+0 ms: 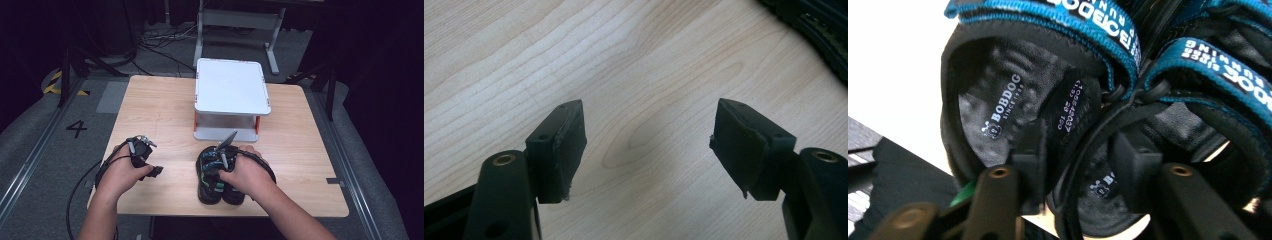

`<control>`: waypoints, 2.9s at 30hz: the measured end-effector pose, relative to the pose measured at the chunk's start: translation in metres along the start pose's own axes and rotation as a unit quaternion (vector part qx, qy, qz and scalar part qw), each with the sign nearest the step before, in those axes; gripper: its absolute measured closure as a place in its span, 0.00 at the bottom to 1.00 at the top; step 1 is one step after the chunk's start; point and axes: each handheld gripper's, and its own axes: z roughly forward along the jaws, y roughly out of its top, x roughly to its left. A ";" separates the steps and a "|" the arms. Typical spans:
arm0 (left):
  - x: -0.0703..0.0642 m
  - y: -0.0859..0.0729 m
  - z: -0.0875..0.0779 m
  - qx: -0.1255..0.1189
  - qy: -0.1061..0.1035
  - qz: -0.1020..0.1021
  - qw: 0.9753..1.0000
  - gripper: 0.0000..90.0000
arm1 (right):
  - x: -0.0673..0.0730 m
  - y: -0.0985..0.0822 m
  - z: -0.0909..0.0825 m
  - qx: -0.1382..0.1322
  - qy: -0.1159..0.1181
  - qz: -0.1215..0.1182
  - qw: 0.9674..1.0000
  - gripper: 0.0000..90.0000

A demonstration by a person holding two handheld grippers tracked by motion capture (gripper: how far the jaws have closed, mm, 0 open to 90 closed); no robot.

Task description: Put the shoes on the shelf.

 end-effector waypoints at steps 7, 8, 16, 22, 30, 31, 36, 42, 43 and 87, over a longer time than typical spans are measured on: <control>0.001 0.000 -0.001 -0.008 0.004 0.003 1.000 0.34 | 0.003 0.005 0.001 0.018 -0.014 -0.011 1.000 0.81; 0.001 0.000 -0.002 -0.013 0.004 0.002 1.000 0.35 | 0.003 0.005 0.001 0.018 -0.015 -0.011 1.000 0.83; 0.000 0.001 -0.002 -0.014 0.002 0.003 1.000 0.35 | -0.010 0.004 -0.003 -0.008 -0.008 0.016 1.000 0.92; 0.000 0.001 -0.002 -0.016 0.002 0.003 1.000 0.35 | -0.021 0.004 -0.011 -0.038 0.007 0.033 0.999 0.93; 0.001 0.000 -0.003 -0.015 0.002 0.003 1.000 0.35 | -0.039 0.022 -0.039 -0.096 -0.004 0.062 0.993 0.93; 0.001 0.000 -0.003 -0.015 0.001 0.002 1.000 0.35 | -0.042 0.025 -0.042 -0.106 -0.006 0.066 0.992 0.93; 0.001 0.000 -0.004 -0.015 0.000 0.001 1.000 0.35 | -0.052 0.044 -0.050 -0.138 -0.011 0.086 0.987 0.93; 0.005 -0.002 -0.004 -0.018 0.000 -0.001 1.000 0.35 | -0.064 0.067 -0.046 -0.172 -0.020 0.115 0.978 0.93; 0.005 -0.003 -0.005 -0.018 0.000 -0.004 1.000 0.35 | -0.066 0.070 -0.045 -0.172 -0.022 0.117 0.978 0.93; 0.006 -0.003 0.001 -0.012 -0.009 -0.005 1.000 0.35 | -0.079 0.082 0.001 -0.342 -0.052 0.132 0.929 0.47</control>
